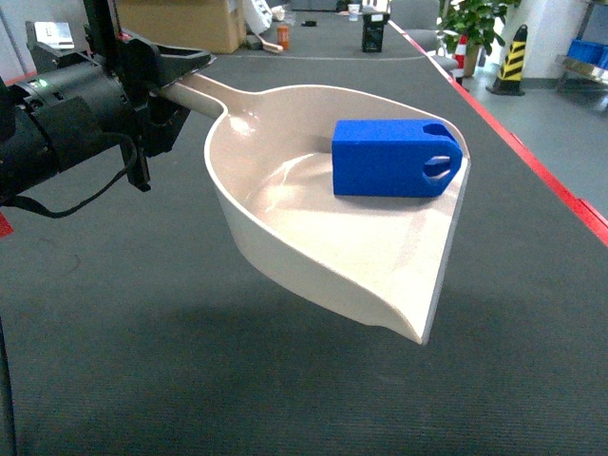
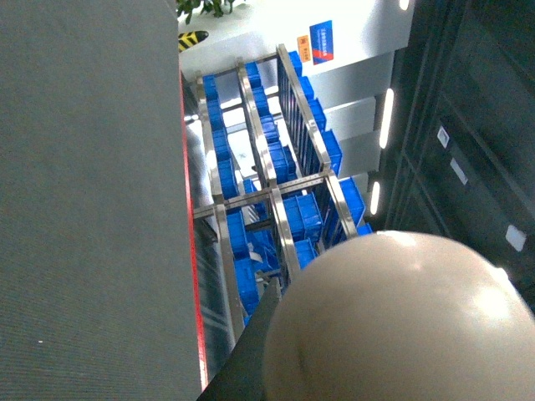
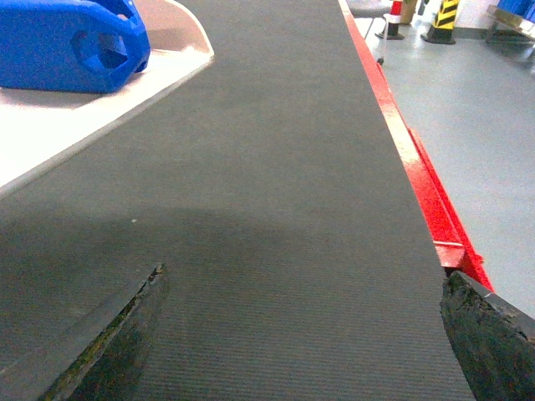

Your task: Place part in tray to right shelf

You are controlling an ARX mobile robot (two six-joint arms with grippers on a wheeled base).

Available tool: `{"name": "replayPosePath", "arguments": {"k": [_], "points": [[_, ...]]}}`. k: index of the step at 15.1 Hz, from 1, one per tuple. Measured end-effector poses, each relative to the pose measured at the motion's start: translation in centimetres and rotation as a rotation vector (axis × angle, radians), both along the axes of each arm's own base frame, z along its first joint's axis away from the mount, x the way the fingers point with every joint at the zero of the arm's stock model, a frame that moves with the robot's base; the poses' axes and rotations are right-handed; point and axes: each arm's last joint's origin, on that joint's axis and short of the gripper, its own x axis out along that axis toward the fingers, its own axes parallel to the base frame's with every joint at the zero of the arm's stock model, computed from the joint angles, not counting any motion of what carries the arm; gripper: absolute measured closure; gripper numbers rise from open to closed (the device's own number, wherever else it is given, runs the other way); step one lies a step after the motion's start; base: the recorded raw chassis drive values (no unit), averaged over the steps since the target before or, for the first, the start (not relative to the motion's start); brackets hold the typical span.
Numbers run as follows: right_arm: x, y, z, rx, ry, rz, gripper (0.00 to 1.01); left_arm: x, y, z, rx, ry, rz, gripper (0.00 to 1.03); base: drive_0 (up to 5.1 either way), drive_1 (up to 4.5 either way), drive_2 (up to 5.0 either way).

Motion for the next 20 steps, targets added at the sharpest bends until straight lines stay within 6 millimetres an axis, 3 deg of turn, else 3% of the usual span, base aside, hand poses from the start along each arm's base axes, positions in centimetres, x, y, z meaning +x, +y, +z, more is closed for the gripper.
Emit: {"name": "replayPosePath", "arguments": {"k": [20], "points": [[-0.01, -0.01, -0.03, -0.002, 0.002, -0.003, 0.03, -0.05, -0.03, -0.03, 0.000, 0.001, -0.002, 0.89, 4.9, -2.42, -2.4]]}}
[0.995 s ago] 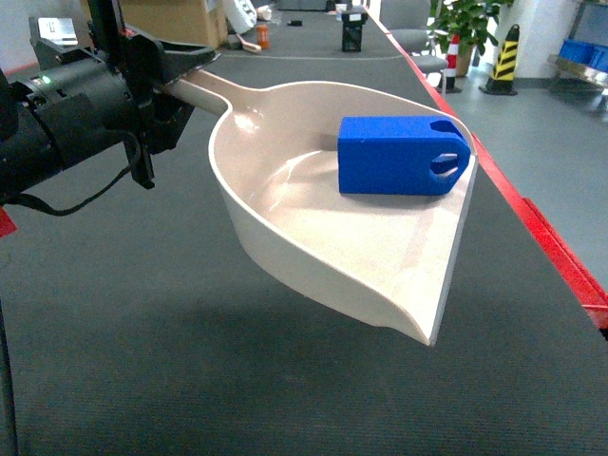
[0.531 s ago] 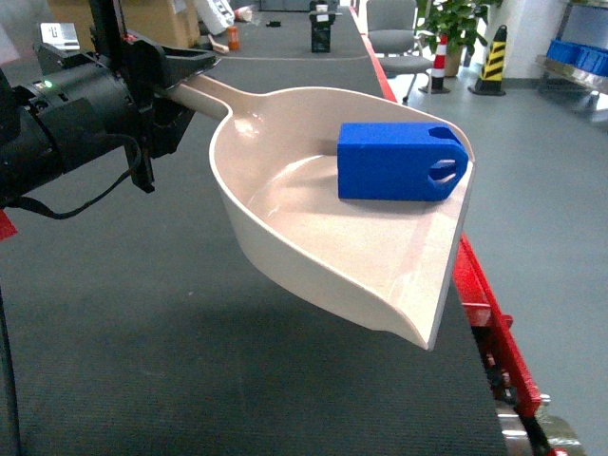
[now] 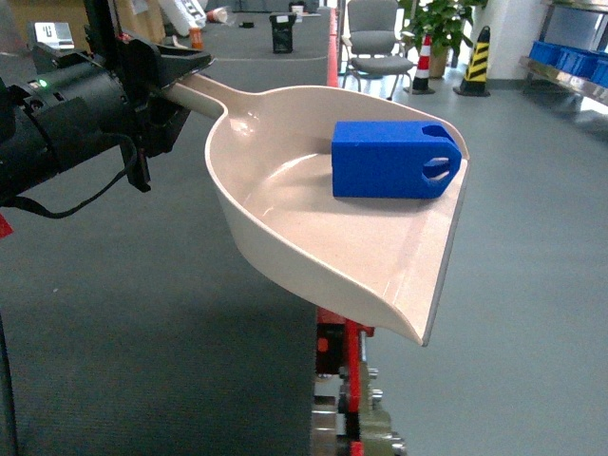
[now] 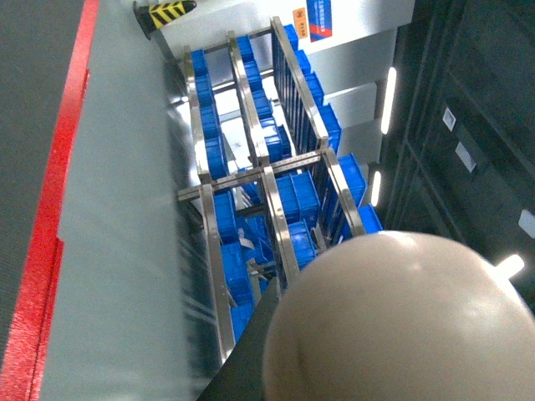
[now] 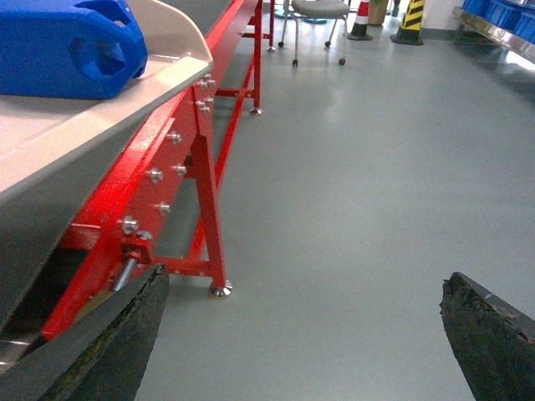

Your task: Place part in tray to right shelf

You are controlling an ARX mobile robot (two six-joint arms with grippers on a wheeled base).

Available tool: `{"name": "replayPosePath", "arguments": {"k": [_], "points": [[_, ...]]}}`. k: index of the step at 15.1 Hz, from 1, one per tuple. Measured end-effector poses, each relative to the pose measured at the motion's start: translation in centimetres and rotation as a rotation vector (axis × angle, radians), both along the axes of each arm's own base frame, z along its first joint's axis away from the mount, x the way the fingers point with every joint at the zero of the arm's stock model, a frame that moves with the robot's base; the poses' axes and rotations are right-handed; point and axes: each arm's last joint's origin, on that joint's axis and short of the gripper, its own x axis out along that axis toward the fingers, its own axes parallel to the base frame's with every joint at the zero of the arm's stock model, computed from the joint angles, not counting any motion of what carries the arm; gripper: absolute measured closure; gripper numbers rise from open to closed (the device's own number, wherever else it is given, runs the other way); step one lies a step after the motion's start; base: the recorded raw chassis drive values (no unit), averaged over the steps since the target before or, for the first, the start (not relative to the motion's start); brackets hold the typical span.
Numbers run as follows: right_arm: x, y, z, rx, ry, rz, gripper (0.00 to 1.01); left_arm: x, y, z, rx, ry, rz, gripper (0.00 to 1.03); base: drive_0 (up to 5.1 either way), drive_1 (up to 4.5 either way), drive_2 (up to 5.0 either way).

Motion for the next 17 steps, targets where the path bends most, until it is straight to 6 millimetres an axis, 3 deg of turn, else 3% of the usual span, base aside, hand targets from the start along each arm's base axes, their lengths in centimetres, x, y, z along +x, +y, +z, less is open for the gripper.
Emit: {"name": "replayPosePath", "arguments": {"k": [17], "points": [[0.01, 0.00, 0.01, 0.000, -0.001, 0.000, 0.03, 0.00, -0.02, -0.01, 0.000, 0.001, 0.000, 0.89, 5.0, -2.42, -2.4]]}}
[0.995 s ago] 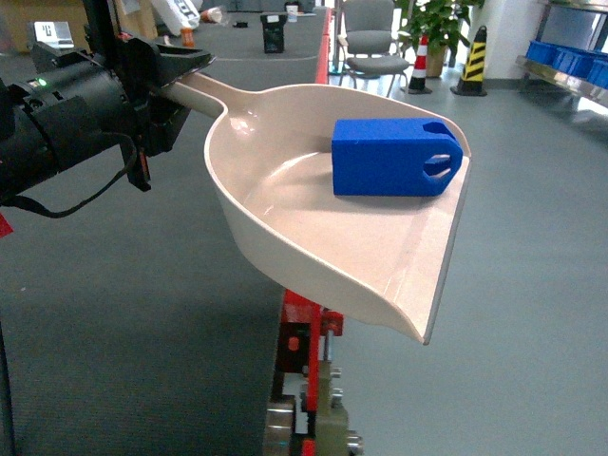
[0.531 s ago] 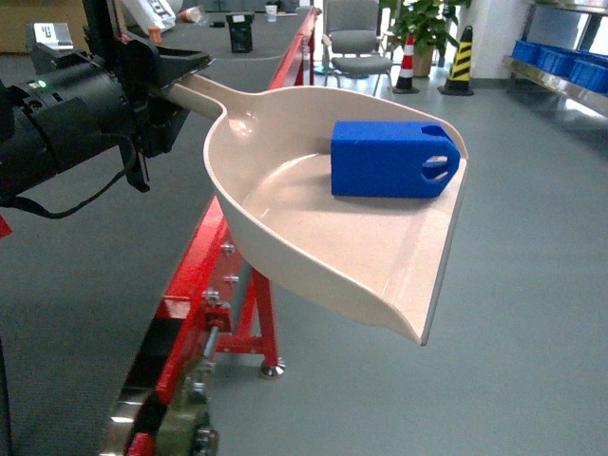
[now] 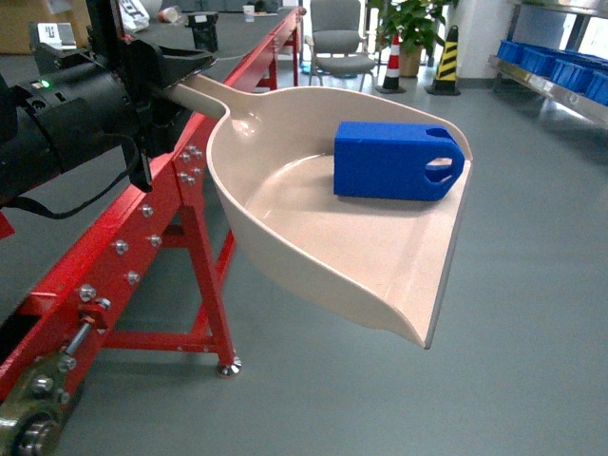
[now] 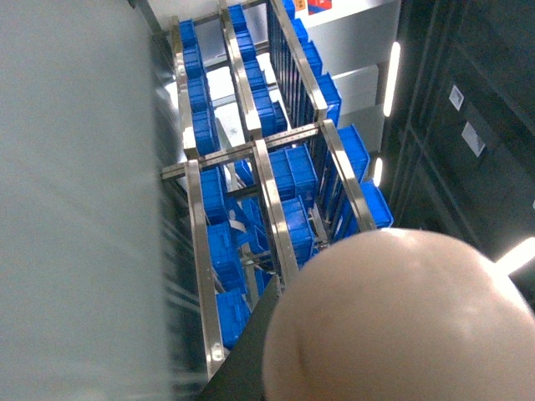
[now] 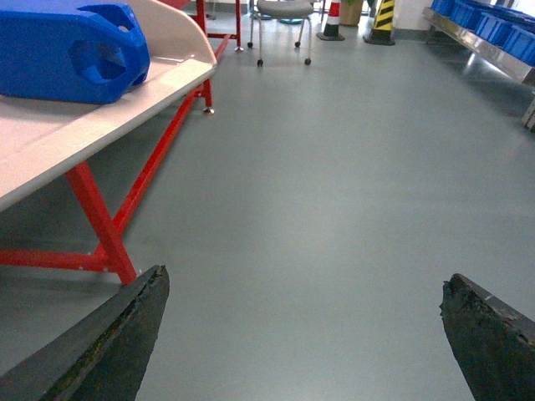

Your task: Place part in tray to right shelf

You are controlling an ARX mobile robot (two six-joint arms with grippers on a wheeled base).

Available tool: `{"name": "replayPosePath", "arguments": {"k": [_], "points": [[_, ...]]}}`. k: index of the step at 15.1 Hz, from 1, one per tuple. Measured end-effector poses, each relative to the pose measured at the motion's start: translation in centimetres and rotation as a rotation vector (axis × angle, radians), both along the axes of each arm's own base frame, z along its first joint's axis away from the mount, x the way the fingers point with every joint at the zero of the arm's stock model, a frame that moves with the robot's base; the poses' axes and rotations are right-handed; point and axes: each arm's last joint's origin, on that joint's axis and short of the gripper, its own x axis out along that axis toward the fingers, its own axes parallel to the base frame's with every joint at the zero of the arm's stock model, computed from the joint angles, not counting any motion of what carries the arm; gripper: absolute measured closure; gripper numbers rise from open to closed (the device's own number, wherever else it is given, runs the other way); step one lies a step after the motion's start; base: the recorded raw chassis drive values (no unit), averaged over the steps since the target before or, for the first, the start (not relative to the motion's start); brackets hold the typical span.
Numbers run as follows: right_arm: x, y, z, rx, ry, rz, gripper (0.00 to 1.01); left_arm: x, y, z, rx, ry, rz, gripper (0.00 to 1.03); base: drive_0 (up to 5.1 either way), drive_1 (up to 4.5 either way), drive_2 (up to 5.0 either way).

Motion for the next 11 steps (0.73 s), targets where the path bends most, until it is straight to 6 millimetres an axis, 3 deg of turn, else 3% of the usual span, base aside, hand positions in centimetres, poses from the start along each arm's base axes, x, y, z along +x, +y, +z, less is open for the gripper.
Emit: {"name": "replayPosePath", "arguments": {"k": [11], "points": [[-0.01, 0.00, -0.01, 0.000, 0.000, 0.000, 0.03, 0.00, 0.01, 0.00, 0.000, 0.000, -0.002, 0.89, 5.1, -2.36, -2.4]]}}
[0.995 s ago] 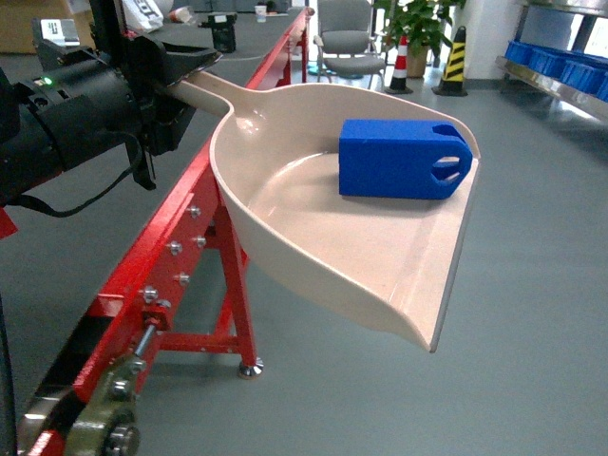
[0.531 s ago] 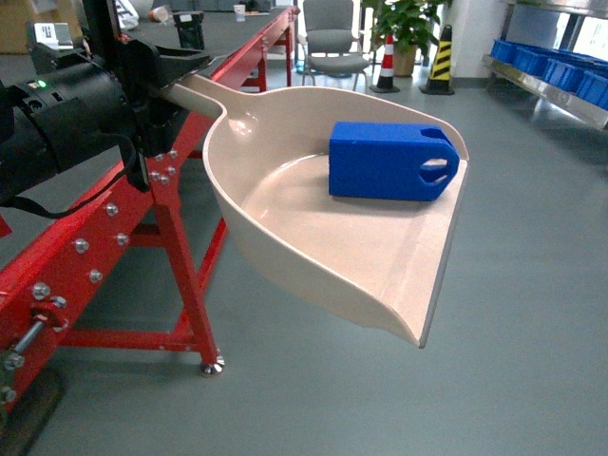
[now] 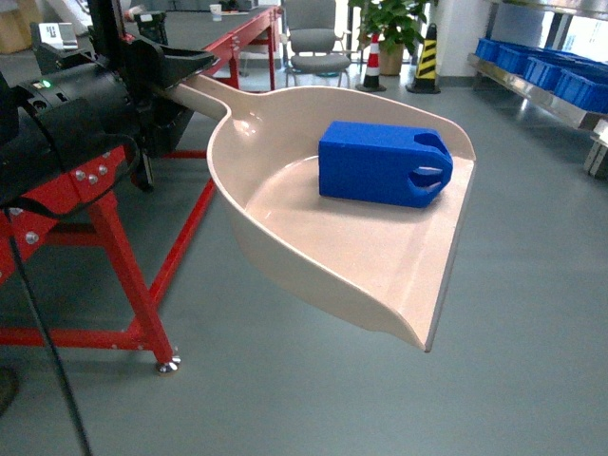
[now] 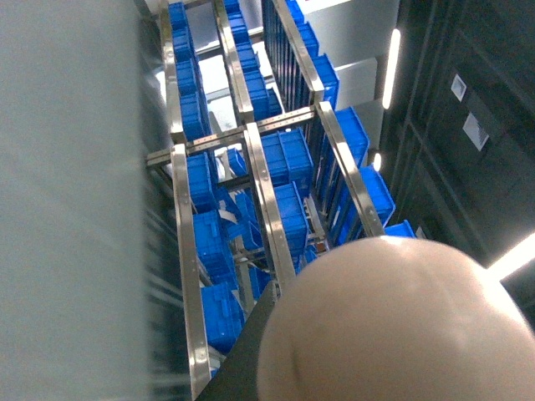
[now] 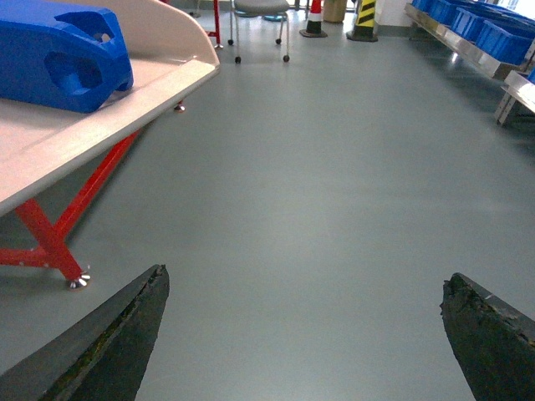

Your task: Place part in tray to right shelf

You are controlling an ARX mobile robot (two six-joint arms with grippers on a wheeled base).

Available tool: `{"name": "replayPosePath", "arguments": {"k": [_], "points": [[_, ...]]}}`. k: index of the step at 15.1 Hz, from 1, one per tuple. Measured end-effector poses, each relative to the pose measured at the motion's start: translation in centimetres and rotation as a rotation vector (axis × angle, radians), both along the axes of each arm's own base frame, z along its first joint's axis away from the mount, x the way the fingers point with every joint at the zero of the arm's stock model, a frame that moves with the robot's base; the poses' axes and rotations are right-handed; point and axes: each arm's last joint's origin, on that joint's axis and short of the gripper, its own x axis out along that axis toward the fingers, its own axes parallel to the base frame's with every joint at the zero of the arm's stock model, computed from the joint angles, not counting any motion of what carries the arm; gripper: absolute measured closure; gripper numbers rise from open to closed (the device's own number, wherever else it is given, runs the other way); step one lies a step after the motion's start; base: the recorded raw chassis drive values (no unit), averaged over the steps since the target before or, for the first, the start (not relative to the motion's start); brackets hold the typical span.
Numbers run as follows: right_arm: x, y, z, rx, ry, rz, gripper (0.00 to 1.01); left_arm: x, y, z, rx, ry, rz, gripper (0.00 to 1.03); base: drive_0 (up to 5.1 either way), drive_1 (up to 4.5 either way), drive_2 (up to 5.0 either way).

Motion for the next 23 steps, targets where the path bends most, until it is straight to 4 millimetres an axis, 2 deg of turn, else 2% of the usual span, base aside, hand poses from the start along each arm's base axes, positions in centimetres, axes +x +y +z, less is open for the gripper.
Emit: {"name": "replayPosePath", "arguments": {"k": [7, 8, 23], "points": [[-0.02, -0.02, -0.04, -0.001, 0.002, -0.002, 0.03, -0.14, -0.49, -0.11, 0.003, 0.005, -0.019, 0.89, 4.3, -2.06, -2.1], [-0.02, -0.01, -0.01, 0.000, -0.001, 0.000, 0.03, -0.05, 0.14, 0.04, 0.000, 0.000, 0.007, 0.89, -0.1, 4.21, -4.4], [-0.01, -0.01, -0.03, -0.001, 0.002, 0.000, 0.03, -0.09, 0.00, 0.08, 0.000, -0.003, 0.001, 0.89, 0.0, 4.30, -4.3]]}}
